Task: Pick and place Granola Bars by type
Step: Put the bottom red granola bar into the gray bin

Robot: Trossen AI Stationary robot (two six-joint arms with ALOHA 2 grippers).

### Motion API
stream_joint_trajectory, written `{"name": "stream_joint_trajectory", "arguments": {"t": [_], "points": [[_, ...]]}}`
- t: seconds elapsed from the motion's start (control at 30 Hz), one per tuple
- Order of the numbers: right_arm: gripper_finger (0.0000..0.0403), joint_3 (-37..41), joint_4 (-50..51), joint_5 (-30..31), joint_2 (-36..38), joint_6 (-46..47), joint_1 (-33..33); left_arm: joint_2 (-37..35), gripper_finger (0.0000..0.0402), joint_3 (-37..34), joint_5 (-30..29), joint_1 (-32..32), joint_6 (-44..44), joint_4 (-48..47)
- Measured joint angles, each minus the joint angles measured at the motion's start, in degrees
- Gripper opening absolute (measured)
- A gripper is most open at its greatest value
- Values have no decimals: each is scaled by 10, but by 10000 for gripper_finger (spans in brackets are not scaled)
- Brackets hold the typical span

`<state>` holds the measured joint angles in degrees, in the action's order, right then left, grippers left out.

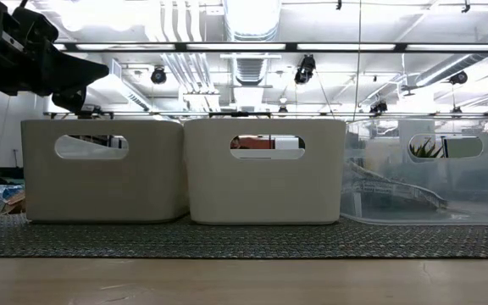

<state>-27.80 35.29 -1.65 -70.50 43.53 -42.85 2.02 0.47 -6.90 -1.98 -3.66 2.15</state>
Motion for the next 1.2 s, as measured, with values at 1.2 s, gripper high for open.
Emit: {"name": "stream_joint_trajectory", "arguments": {"t": [1.2], "points": [[103,3,1,4,-2,0,1,0,0,0,0,0,0,0]]}}
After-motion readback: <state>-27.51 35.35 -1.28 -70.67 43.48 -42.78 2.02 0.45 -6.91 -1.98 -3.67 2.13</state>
